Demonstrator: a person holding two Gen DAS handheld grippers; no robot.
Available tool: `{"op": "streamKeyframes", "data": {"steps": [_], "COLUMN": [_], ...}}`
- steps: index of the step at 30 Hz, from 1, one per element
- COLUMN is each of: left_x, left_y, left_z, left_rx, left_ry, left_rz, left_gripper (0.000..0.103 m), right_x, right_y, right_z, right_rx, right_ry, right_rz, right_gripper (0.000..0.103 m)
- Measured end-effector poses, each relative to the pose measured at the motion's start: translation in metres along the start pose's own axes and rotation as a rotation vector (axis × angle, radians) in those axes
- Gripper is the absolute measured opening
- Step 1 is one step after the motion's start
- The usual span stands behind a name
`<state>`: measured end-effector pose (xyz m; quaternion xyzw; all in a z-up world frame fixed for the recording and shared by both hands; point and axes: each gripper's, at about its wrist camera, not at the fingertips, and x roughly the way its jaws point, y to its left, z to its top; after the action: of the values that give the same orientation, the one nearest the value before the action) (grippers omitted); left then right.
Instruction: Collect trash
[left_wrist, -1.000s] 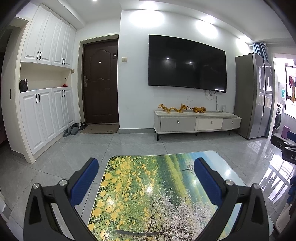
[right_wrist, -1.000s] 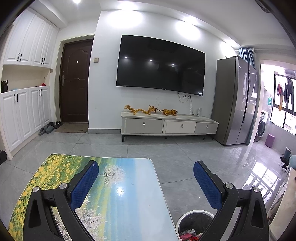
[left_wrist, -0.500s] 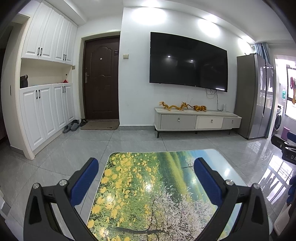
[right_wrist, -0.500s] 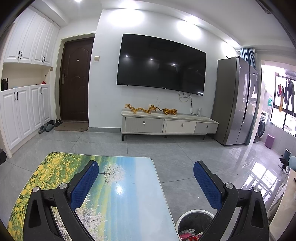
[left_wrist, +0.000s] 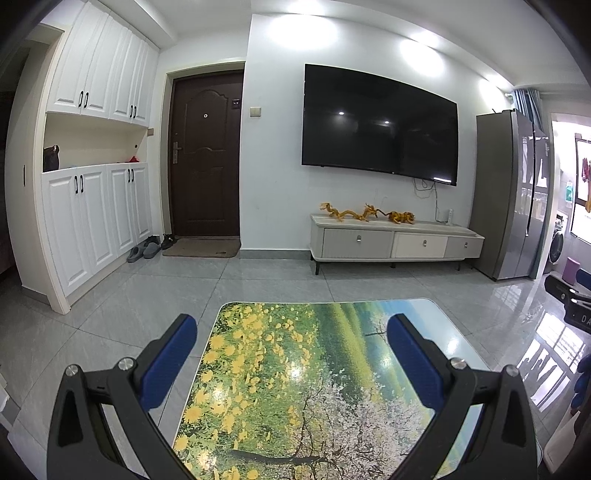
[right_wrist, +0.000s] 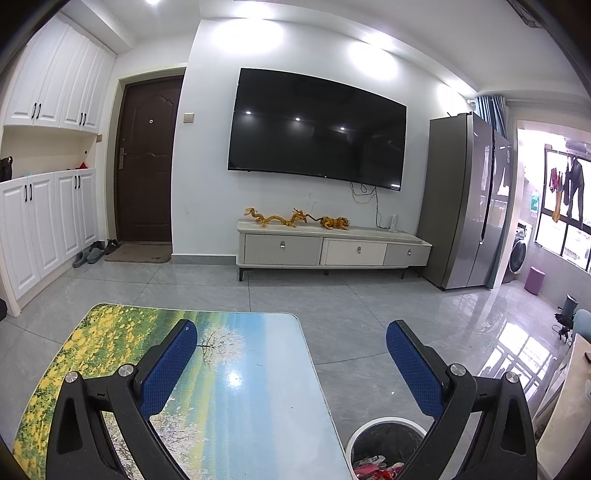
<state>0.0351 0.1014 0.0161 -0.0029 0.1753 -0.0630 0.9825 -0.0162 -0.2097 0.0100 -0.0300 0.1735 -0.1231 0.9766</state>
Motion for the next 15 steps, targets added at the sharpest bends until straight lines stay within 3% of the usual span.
{"op": "streamKeyframes", "data": {"steps": [15], "left_x": [-0.019], "left_y": [-0.005], "left_z": [0.007], "left_rx": [0.001], "left_ry": [-0.026], "left_rz": [0.041], "left_gripper": [0.103], "right_x": [0.000], "right_y": [-0.010], "right_z": [0.001], "right_rx": [0.019], "right_ry": [0.000], "right_rz": [0.008], "right_gripper": [0.103]}}
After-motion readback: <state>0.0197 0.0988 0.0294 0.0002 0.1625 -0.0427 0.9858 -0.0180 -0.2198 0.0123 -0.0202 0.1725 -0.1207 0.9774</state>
